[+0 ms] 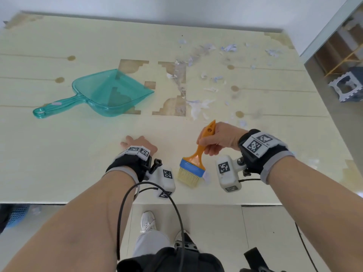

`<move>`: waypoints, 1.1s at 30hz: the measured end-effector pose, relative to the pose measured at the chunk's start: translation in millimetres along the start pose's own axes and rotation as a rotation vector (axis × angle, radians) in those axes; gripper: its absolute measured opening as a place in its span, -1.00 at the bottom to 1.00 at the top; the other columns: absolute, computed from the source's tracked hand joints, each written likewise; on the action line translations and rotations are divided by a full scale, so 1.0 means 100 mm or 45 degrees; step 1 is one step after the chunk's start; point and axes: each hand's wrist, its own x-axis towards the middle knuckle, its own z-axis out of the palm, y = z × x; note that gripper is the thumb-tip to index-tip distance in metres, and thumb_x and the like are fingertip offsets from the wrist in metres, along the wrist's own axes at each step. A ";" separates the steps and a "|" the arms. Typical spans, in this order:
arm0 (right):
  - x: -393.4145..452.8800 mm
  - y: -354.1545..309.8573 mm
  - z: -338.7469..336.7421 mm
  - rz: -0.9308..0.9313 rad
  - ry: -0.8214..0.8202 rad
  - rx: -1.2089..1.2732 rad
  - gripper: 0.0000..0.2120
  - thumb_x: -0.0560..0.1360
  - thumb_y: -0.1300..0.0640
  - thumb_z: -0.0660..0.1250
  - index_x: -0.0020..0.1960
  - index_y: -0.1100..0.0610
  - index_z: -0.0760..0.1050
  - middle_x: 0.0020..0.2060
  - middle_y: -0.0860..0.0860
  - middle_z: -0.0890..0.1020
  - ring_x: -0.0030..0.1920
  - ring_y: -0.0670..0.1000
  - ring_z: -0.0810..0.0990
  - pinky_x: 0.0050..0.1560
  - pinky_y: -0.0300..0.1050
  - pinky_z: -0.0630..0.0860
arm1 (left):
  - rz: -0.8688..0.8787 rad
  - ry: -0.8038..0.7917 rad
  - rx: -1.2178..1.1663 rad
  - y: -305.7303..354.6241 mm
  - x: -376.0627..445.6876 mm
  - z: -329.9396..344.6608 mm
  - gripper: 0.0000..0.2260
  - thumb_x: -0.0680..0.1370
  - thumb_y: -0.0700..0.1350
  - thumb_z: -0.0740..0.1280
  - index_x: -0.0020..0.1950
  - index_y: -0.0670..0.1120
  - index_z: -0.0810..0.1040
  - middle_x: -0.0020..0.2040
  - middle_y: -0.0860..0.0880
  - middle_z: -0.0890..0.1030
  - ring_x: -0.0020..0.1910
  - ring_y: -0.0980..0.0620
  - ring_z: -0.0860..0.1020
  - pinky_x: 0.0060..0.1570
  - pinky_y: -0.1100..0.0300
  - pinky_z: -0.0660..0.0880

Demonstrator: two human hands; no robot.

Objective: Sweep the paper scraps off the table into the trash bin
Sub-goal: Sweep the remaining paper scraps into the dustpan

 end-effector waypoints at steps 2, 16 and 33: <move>-0.03 0.09 -0.03 0.055 0.028 -0.122 -0.79 0.52 0.22 0.34 0.04 0.36 0.56 -0.35 0.13 0.62 -0.47 -0.07 0.58 -0.38 -0.27 0.54 | 0.018 -0.021 0.076 0.05 -0.02 0.01 -0.69 0.57 -0.06 0.24 0.28 -0.12 0.42 0.36 -0.22 0.33 0.43 -0.26 0.17 0.44 -0.11 0.09; -0.12 0.09 -0.21 -0.030 0.059 -0.027 -0.88 0.50 0.22 0.35 -0.09 0.29 0.58 -0.42 0.09 0.64 -0.48 -0.06 0.58 -0.41 -0.27 0.54 | 0.032 0.106 -0.122 0.04 -0.10 -0.02 -0.73 0.54 -0.04 0.26 0.20 -0.07 0.50 0.26 -0.16 0.48 0.27 -0.15 0.40 0.25 0.08 0.31; 0.15 -0.20 0.76 -0.184 0.055 0.322 -0.91 0.54 0.23 0.30 -0.14 0.18 0.53 -0.35 0.15 0.63 -0.46 -0.03 0.61 -0.40 -0.25 0.56 | 0.029 0.110 -0.522 -0.57 0.02 -0.30 -0.74 0.57 -0.06 0.26 -0.31 -0.09 0.40 -0.15 -0.09 0.47 -0.11 -0.05 0.40 -0.25 0.21 0.32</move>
